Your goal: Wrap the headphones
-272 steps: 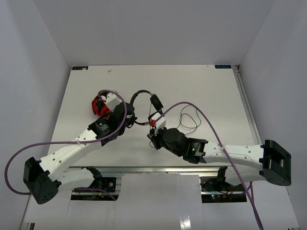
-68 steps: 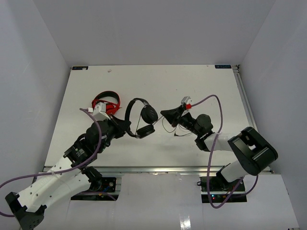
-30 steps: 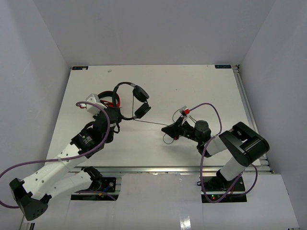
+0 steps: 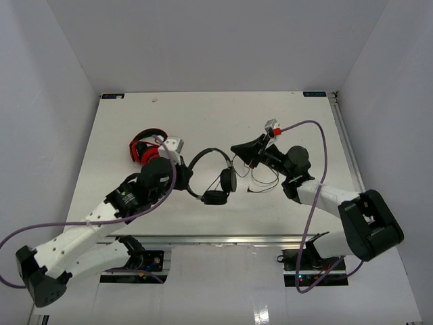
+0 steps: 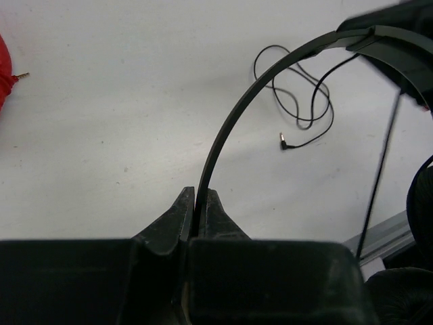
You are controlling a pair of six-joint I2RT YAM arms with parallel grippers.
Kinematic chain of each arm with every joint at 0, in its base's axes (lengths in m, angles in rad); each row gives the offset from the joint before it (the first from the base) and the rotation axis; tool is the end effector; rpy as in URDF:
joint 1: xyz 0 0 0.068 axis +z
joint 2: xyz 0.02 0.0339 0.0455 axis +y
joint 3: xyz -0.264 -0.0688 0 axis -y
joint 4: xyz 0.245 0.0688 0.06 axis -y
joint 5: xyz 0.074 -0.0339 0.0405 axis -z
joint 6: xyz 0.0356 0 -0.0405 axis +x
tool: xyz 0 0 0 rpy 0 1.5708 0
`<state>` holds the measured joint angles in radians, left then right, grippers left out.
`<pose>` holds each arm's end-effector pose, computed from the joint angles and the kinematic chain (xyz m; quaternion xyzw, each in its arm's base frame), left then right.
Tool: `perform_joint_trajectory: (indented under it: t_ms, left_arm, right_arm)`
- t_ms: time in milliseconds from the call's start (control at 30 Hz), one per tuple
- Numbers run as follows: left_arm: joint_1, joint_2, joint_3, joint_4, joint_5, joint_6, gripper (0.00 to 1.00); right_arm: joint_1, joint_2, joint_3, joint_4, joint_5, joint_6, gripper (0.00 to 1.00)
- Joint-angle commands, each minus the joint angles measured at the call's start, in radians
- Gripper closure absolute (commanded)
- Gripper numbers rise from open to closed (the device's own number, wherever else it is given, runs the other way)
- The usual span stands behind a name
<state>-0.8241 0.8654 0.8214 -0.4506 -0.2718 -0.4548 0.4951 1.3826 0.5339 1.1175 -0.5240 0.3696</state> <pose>0.1371 -0.1341 0.3123 0.0879 0.8491 -0.2097 0.4769 0.2367 0.1481 0.2565 -0.2423 0.5712 0.4644 0.6319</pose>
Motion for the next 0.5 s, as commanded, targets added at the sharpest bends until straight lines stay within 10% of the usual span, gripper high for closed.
perform_joint_trajectory:
  t_ms: [0,467]
  left_arm:
    - [-0.085,0.137,0.051,-0.074,-0.082,0.055,1.0]
    - [-0.186,0.291,0.058,0.011,-0.611,0.05,1.0]
  right_arm:
    - [-0.026,-0.122,0.144,-0.418,0.108,-0.153,0.92]
    - [-0.024,-0.118,0.439,-1.005,0.022,-0.259,0.92]
